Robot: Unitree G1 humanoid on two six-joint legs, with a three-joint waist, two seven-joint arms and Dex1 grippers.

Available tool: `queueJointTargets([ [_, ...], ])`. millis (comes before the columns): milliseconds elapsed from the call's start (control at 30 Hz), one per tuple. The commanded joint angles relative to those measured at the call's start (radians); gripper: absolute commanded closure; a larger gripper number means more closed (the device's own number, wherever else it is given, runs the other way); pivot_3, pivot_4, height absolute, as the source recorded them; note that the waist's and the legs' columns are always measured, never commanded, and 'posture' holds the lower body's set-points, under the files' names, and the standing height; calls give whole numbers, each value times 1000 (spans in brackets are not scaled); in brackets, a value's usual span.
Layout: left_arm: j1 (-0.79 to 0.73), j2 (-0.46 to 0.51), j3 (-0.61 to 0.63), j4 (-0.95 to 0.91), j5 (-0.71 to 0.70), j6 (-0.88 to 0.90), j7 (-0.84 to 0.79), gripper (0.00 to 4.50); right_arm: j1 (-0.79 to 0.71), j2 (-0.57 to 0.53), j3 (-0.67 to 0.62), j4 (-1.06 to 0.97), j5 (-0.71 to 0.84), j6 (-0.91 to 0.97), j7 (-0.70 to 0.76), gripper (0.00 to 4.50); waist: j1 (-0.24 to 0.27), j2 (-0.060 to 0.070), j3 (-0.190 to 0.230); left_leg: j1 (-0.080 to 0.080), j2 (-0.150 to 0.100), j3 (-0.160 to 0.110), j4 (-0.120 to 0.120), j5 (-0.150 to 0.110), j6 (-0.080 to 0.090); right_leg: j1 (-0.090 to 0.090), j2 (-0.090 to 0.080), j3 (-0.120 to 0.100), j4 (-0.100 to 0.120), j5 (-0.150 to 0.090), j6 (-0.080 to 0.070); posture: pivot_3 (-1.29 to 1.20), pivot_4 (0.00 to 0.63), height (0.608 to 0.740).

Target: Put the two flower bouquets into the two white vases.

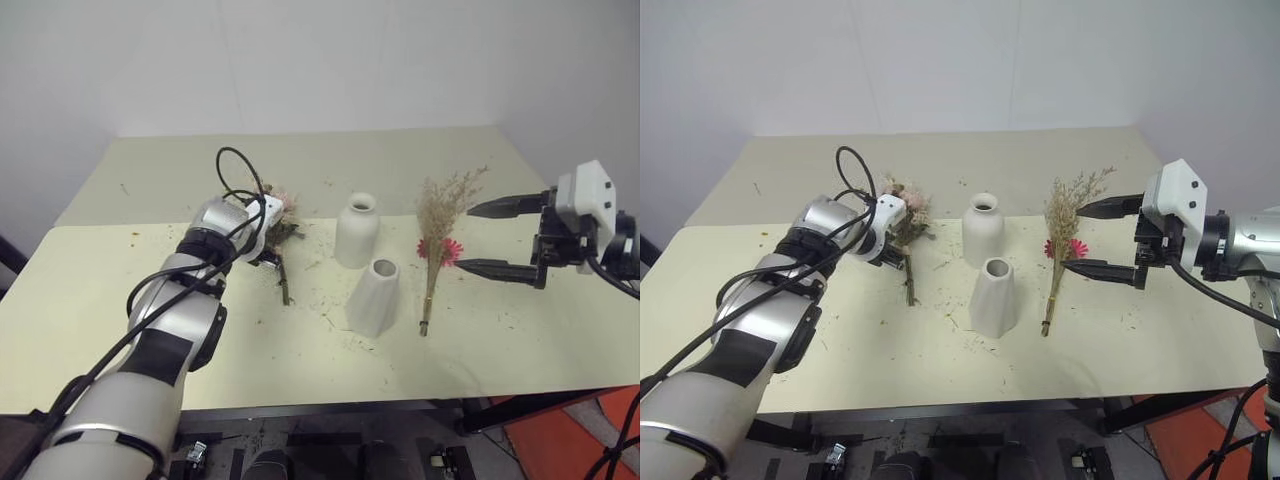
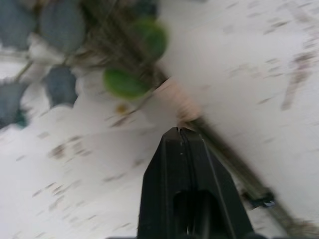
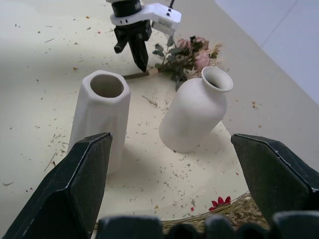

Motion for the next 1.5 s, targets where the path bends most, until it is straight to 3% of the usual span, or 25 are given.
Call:
queueJointTargets([
  [33,12,34,25,-74,19,10,15,4425,-5,-5,-35,-34,33,14,-11,0,1,0,0,-1,0,0,0,0,0,-1,0,0,1,0,0,0,150,740],
  [433,45,76,114,-226,-12,84,17,4425,-10,7,-18,-26,29,16,-20,0,12,0,0,-5,0,-1,1,0,0,-2,-1,-2,1,1,1,0,150,740],
  [600,-8,38,199,-315,-66,277,65,3242,7,6,-30,-39,35,18,-22,0,12,0,0,-7,0,-2,4,0,0,-2,-1,-3,1,1,1,0,150,740],
  [933,-87,-90,349,-320,-55,518,348,84,18,-2,-33,-20,39,15,-21,0,7,0,0,-8,0,-2,7,-1,1,-2,-1,-3,1,1,2,0,150,740],
  [1400,-87,-172,478,-78,-72,336,569,36,1,16,-13,6,27,5,-29,0,15,0,0,-8,-1,-2,7,0,0,-2,-2,-3,0,2,2,0,150,740],
  [1500,-82,-183,498,0,-76,250,602,659,11,19,-18,1,28,7,-36,0,14,0,0,-8,-1,-2,7,0,0,-2,-2,-3,1,2,2,0,150,740],
])
